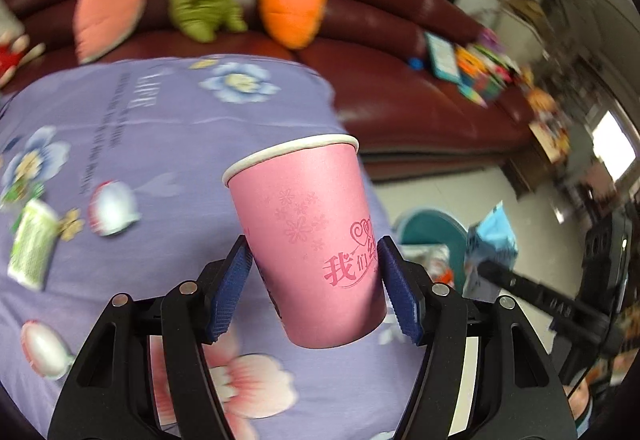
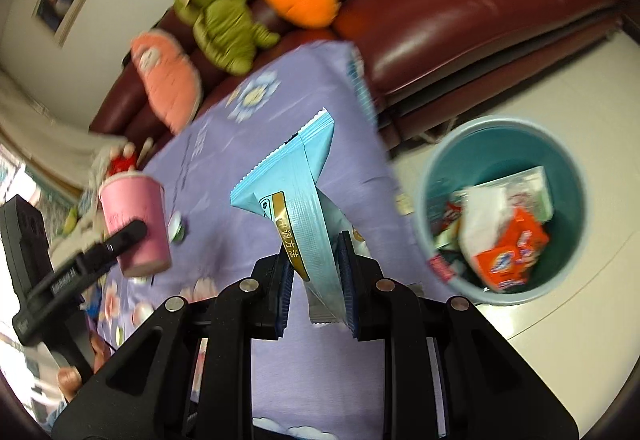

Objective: Collect trash
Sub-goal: 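Carry pink cup and blue wrapper over the teal bin with both tools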

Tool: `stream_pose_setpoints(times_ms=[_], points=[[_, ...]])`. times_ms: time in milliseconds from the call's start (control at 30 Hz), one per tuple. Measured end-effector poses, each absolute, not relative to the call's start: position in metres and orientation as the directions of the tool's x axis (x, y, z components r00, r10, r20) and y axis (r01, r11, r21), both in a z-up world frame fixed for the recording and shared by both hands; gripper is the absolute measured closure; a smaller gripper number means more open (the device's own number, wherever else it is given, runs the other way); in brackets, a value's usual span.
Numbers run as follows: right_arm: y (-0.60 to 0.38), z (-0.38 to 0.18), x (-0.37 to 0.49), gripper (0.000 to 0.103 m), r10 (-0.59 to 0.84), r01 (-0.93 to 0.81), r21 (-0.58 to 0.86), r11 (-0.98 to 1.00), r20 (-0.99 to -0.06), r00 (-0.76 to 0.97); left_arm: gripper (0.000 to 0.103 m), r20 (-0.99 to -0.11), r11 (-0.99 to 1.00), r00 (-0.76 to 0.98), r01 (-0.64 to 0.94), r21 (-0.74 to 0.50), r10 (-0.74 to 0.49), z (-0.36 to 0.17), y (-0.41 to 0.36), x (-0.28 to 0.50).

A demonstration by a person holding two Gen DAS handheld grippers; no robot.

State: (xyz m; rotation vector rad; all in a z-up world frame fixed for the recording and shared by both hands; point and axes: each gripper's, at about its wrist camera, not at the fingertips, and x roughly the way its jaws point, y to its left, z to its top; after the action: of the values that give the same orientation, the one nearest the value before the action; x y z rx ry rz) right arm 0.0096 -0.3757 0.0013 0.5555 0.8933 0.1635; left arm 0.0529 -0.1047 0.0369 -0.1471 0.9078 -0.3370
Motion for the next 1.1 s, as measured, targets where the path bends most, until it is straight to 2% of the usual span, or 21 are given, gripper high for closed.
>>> stream_pose_setpoints(times_ms=[367,733,1100], points=[[-0.475,0.013,-0.023,0.082,0.207,0.258,0.543,0.799,-0.65,0.731,0.037,-0.777,0.868,0.456,0.443,-0.225,-0.434,0.025,-0.226,0.076],[-0.507,-0.004,-0.014,0.081,0.184,0.309,0.542,0.781,-0.673,0.717,0.037,-0.838,0.831,0.319,0.498,-0.25,-0.443,-0.018,-0.297,0.104],[-0.529,-0.028,0.007,0.08,0.174,0.362,0.521,0.773,-0.723,0.669,0.036,-0.863,0.812,0.247,0.519,-0.266,-0.44,-0.058,-0.34,0.13]])
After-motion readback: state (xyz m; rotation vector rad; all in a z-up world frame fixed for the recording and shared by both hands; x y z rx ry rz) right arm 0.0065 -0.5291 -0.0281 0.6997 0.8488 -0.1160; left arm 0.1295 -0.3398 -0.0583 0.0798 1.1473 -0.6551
